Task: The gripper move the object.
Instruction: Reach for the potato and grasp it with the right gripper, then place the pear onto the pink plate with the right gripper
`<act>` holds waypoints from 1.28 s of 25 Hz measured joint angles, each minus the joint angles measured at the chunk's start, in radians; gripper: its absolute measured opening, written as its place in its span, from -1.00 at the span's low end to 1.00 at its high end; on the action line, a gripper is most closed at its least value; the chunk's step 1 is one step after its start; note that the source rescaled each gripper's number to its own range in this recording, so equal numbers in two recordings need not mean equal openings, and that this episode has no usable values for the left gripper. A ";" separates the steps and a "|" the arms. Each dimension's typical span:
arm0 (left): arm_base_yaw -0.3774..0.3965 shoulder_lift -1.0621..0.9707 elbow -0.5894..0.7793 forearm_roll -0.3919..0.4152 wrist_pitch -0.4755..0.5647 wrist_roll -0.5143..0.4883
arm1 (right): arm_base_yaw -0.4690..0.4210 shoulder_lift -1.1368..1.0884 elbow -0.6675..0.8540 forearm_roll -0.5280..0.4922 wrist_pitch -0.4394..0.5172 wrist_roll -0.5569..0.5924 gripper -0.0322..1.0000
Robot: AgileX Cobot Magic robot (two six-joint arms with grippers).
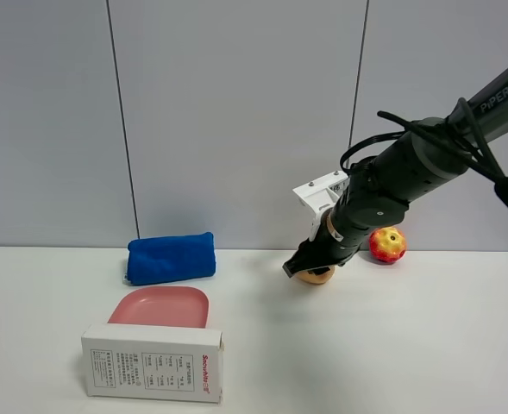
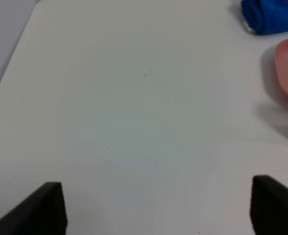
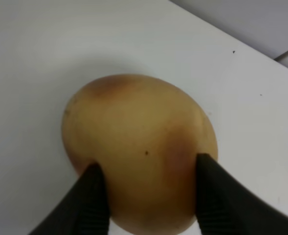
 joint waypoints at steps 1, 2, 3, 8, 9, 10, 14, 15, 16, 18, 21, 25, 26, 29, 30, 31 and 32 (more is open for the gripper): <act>0.000 0.000 0.000 0.000 0.000 0.000 | 0.000 0.000 0.000 0.000 0.000 0.000 -0.60; 0.000 0.000 0.000 0.000 0.000 0.000 | 0.000 0.000 0.000 0.000 0.000 0.000 -0.70; 0.000 0.000 0.000 0.000 0.000 0.000 | 0.000 0.000 0.000 -0.001 0.000 0.000 -0.84; 0.000 0.000 0.000 0.000 0.000 0.000 | 0.000 -0.001 0.000 -0.001 -0.001 -0.001 -0.91; 0.000 0.000 0.000 0.000 0.000 0.000 | 0.000 -0.002 0.000 0.001 0.001 -0.001 -0.91; 0.000 0.000 0.000 0.000 0.000 0.000 | 0.002 -0.005 0.000 0.002 0.006 -0.001 -0.91; 0.000 0.000 0.000 0.000 0.000 0.000 | 0.011 -0.031 0.000 0.014 0.036 -0.001 -0.92; 0.000 0.000 0.000 0.000 0.000 0.000 | 0.015 -0.048 0.000 0.023 0.048 -0.001 -0.92; 0.000 0.000 0.000 0.000 0.000 0.000 | 0.019 -0.068 0.000 0.033 0.060 -0.001 -0.93; 0.000 0.000 0.000 0.000 0.000 0.000 | 0.045 -0.131 0.000 0.070 0.078 -0.005 -0.94; 0.000 0.000 0.000 0.000 0.000 0.000 | 0.099 -0.191 0.000 0.102 0.087 -0.035 -0.93; 0.000 0.000 0.000 0.000 0.000 0.000 | 0.200 -0.233 -0.019 0.155 0.089 -0.132 -0.93; 0.000 0.000 0.000 0.000 0.000 0.000 | 0.230 -0.233 -0.035 0.176 0.091 -0.156 -0.93; 0.000 0.000 0.000 0.000 0.000 0.000 | 0.294 -0.223 -0.096 0.296 0.093 -0.257 -0.93; 0.000 0.000 0.000 0.000 0.000 0.000 | 0.308 -0.218 -0.124 0.354 0.095 -0.288 -0.93; 0.000 0.000 0.000 0.000 0.000 0.000 | 0.318 -0.210 -0.149 0.412 0.103 -0.327 -0.93; 0.000 0.000 0.000 0.000 0.000 0.000 | 0.323 -0.202 -0.180 0.473 0.117 -0.369 -0.93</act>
